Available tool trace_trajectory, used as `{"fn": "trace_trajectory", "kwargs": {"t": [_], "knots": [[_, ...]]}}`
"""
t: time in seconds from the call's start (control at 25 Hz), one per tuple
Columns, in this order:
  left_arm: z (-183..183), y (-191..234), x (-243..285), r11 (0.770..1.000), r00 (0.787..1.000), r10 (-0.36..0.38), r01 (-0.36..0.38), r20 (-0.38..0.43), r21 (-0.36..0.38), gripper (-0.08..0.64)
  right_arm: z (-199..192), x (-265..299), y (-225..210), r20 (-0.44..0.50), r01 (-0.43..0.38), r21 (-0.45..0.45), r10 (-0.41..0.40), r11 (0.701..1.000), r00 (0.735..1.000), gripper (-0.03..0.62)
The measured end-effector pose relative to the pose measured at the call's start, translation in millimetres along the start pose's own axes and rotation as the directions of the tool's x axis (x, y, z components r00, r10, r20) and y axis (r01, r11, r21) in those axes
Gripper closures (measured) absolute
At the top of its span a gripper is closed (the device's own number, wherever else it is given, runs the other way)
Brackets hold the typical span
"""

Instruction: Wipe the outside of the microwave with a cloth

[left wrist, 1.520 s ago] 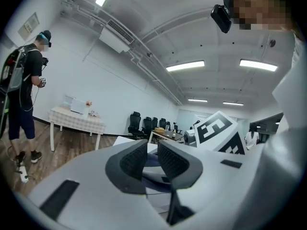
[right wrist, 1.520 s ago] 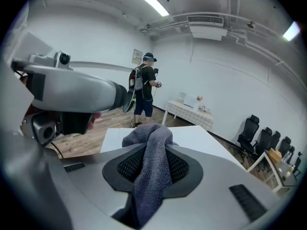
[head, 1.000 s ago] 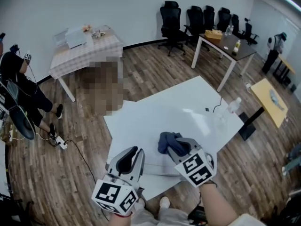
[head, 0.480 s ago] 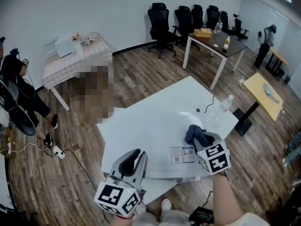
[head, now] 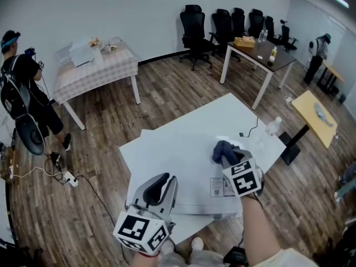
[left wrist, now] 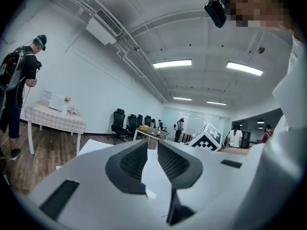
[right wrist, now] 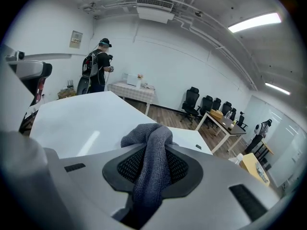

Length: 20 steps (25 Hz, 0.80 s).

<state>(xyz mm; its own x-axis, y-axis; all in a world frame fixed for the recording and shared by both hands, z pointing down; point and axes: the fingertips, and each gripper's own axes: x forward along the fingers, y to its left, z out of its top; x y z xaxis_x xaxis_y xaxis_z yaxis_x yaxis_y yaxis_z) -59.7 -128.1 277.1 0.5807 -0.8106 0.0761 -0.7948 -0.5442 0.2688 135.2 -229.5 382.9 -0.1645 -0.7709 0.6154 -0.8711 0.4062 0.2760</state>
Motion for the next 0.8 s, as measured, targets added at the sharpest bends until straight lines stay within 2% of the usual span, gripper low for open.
{"fn": "trace_trajectory", "kwargs": {"t": [0.52,0.8], "knots": [[9,23,-19,0.999,0.999,0.028,-0.027,0.018,-0.023,0.505,57,31,76,0.028,-0.112,-0.062,0.114,0.992,0.993,0.492],[10,36,-31,0.998,0.998,0.051,-0.05,0.023,-0.025,0.505,102,48,135,0.065,-0.203,-0.182,0.218,0.962,0.974,0.492]]}}
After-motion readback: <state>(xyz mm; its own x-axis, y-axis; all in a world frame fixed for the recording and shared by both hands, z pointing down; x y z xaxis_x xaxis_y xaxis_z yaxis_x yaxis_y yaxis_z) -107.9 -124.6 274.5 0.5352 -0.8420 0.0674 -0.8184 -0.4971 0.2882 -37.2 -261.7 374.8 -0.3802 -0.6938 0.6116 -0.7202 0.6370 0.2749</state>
